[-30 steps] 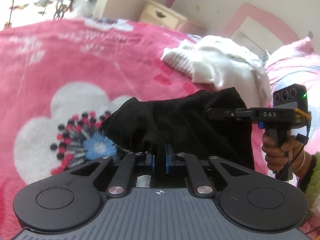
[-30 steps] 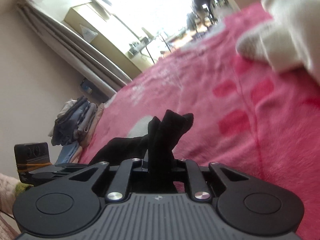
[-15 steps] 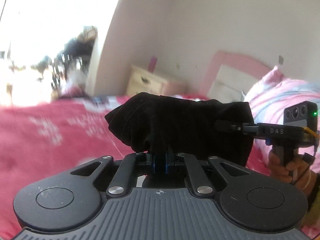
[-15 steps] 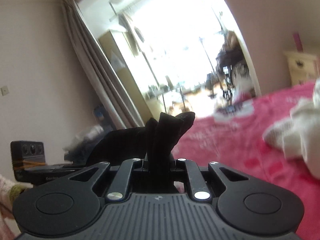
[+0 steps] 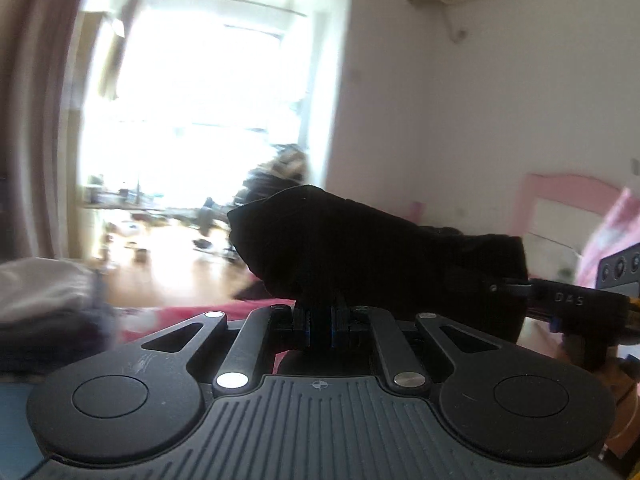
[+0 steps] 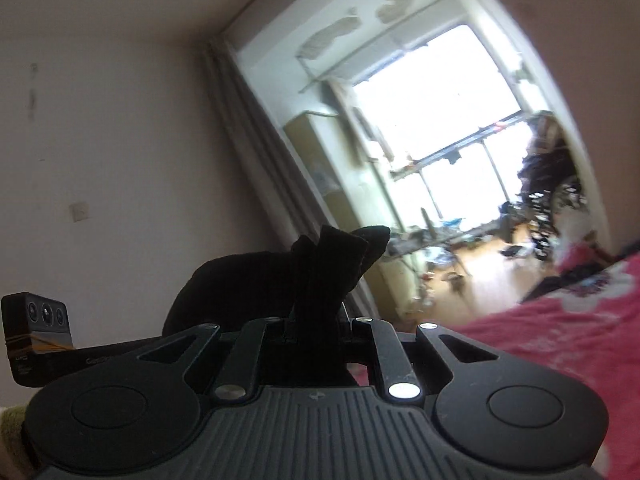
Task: Fold clothes
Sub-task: 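Lift the folded shirt with both grippers and carry it to the clothes stack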
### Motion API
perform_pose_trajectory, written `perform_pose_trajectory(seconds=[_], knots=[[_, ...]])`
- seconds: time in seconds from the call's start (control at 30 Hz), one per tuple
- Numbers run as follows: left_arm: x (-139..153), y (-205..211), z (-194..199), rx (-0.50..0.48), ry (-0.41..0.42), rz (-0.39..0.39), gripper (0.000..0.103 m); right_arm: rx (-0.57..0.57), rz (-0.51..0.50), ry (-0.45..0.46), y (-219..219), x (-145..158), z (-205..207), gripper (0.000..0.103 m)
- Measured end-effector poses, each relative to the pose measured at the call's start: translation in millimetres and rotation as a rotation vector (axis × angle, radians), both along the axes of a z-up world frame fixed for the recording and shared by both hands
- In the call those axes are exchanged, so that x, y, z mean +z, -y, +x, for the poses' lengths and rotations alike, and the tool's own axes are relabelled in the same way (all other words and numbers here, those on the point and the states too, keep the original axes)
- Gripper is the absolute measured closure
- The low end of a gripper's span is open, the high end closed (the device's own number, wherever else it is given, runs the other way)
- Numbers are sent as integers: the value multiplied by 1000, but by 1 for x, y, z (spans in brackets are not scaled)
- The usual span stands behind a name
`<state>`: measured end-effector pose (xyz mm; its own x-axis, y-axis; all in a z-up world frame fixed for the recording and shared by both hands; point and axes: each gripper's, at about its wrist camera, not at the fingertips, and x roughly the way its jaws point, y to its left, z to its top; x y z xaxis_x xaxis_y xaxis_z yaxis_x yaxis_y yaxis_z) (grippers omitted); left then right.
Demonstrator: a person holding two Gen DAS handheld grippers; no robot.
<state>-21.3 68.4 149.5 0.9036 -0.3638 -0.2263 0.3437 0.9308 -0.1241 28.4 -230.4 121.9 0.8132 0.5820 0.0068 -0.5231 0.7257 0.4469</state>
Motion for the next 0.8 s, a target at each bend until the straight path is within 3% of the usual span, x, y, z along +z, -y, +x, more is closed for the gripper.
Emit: perform_pose_trajectory(seconds=[0.3,0.67,0.8], knots=[[18,-42,-28,181,44,-7,97,139,-3,14,-83,25,16,89],[31,-71,-48,300,85,10,97,229,-3,24,-135,32,24,89],[42,-88,-57,340,117,-8,97,286,-18,41,-150,54,32,89]])
